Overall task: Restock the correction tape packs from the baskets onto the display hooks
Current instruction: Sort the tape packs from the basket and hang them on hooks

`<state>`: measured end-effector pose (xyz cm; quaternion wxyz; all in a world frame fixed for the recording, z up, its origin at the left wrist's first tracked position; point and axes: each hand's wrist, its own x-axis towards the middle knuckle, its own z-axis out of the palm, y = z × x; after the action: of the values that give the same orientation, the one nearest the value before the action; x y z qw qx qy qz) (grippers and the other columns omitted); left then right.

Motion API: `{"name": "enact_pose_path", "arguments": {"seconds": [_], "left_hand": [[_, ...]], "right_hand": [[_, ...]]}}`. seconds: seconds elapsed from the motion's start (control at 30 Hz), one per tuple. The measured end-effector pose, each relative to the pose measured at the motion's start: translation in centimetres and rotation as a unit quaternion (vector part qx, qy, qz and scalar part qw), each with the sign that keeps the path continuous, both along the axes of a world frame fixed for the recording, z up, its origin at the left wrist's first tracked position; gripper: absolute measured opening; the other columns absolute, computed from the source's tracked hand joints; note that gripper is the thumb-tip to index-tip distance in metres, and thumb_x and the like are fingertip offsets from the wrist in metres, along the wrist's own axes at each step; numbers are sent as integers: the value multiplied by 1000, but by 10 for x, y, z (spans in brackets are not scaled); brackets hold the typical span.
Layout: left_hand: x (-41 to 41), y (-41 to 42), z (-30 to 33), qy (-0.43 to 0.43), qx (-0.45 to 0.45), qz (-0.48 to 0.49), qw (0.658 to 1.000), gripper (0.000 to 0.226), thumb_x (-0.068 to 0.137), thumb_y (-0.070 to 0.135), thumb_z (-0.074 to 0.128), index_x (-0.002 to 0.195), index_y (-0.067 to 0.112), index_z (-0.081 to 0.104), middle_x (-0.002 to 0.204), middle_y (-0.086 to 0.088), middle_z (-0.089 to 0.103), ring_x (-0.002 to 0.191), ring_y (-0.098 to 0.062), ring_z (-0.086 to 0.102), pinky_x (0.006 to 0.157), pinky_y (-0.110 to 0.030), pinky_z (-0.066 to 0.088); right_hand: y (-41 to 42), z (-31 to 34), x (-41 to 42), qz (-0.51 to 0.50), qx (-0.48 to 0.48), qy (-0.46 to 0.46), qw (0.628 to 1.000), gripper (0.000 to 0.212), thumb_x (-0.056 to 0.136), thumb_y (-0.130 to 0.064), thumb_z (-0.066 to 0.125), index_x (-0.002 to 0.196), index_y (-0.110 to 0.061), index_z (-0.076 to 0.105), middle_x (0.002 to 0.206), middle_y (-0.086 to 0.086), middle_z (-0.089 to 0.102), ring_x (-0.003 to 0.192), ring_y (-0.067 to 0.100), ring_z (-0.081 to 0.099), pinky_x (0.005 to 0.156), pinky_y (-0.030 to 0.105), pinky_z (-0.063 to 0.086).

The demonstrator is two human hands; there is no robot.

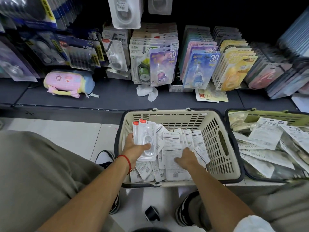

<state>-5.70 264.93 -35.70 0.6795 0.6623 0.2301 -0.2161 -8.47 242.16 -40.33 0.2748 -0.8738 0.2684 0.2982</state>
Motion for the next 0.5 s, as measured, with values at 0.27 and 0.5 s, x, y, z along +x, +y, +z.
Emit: {"name": "enact_pose_path", "arguments": {"seconds": [0.27, 0.5], "left_hand": [[-12, -6, -7, -92, 106, -96, 985, 75, 89, 14, 83, 144, 44, 40, 115, 31, 52, 123, -12, 48, 100, -34, 38], [-10, -16, 3, -62, 7, -72, 995, 85, 93, 53, 72, 163, 39, 24, 164, 5, 41, 153, -23, 36, 123, -57, 33]], "right_hand": [[11, 23, 24, -71, 126, -203, 968, 27, 91, -22, 73, 108, -18, 53, 98, -5, 61, 83, 10, 58, 62, 21, 42], [57, 49, 37, -151, 367, -211, 893, 31, 97, -50, 63, 114, -24, 71, 108, -2, 77, 94, 15, 76, 86, 35, 61]]}}
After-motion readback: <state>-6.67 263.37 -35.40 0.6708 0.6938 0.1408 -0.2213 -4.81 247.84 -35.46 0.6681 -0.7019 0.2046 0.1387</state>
